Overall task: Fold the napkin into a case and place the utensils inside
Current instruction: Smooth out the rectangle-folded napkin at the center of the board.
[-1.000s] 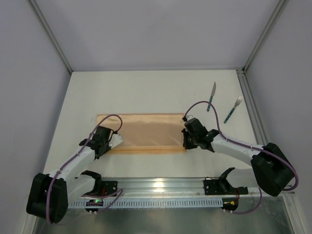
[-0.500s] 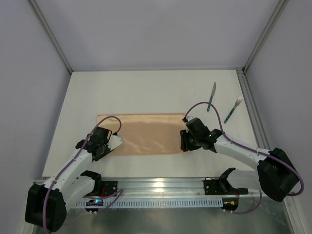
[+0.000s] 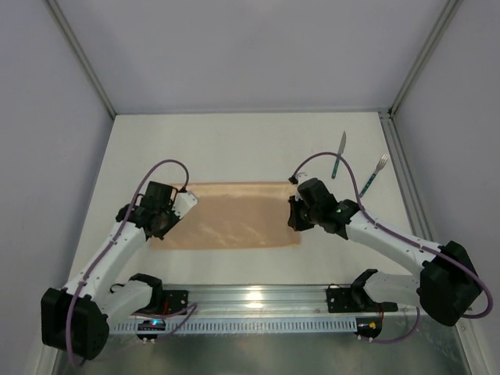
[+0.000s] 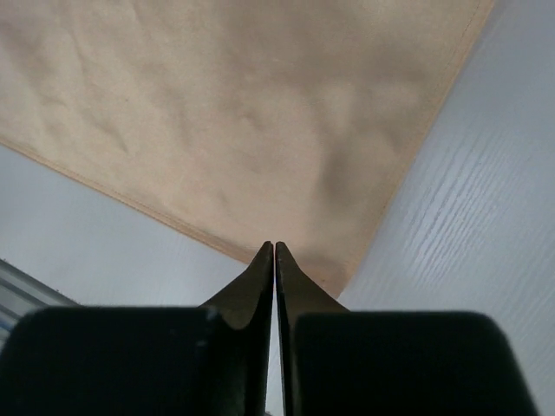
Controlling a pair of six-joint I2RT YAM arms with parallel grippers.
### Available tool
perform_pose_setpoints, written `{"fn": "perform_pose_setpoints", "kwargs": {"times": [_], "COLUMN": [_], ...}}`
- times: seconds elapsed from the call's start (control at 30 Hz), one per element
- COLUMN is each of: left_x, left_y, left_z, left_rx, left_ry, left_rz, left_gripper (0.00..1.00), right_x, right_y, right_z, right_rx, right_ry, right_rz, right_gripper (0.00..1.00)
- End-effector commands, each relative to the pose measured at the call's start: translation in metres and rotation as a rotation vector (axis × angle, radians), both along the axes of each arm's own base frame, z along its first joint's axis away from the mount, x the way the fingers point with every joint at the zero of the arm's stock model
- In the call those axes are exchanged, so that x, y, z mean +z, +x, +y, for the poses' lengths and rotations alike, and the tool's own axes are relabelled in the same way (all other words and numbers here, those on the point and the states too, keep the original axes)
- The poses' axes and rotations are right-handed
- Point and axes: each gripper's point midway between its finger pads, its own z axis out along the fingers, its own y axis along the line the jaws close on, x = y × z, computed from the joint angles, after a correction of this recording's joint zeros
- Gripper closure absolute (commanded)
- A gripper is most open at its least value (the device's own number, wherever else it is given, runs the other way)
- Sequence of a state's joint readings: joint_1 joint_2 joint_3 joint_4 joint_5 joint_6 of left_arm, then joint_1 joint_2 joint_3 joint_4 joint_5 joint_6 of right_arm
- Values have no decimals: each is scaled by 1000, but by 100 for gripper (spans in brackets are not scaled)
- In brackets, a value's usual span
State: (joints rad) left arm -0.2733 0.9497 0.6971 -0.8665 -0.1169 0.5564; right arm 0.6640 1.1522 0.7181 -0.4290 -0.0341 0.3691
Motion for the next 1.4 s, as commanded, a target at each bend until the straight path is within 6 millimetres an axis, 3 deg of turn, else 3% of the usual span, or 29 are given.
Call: {"fn": "perform_pose_setpoints", "kwargs": {"times": [0.0, 0.13, 0.23, 0.4, 0.47, 0.53, 0.6, 0.7, 0.8, 0.9, 0.93, 1.03, 1.1, 1.27, 1.37], "left_x": [-11, -38, -51, -63, -62, -57, -32, 13, 28, 25, 6, -11, -16, -37, -48], "left_y": [31, 39, 40, 35, 37, 39, 54, 80, 111, 139, 144, 163, 174, 193, 198], "left_z": [0, 16, 20, 19, 15, 10, -7, -25, -29, -29, -30, -26, -21, -6, 5], "left_rx": [178, 234, 226, 206, 195, 191, 182, 195, 234, 263, 269, 298, 327, 390, 430], "left_ry": [-17, 87, 120, 114, 99, 73, -28, -144, -160, -140, -123, -112, -119, -120, -132], "left_rz": [-51, -36, -20, -4, -2, 4, -43, -148, -207, -207, -152, -111, -113, -83, -69], "left_gripper": [95, 96, 95, 93, 93, 93, 94, 87, 86, 93, 95, 96, 96, 96, 96], "right_x": [-3, -29, -52, -67, -58, -34, -9, 41, 48, 39, 37, 30, 30, -10, -32], "right_y": [26, 34, 33, 30, 36, 49, 58, 88, 114, 136, 141, 162, 175, 192, 201], "right_z": [12, 10, -3, -16, -15, -12, -11, 3, 22, 46, 53, 66, 69, 67, 55], "right_rx": [-27, -71, -109, -132, -124, -127, -124, -130, -124, -99, -100, -113, -126, -166, -226], "right_ry": [28, 51, 55, 5, -13, -20, -16, 40, 71, 94, 114, 134, 127, 100, 116], "right_rz": [-40, -8, 50, 81, 73, 41, -9, -123, -137, -102, -91, -99, -112, -42, 11], "right_gripper": [96, 96, 96, 96, 96, 96, 96, 96, 96, 96, 96, 96, 96, 96, 96]}}
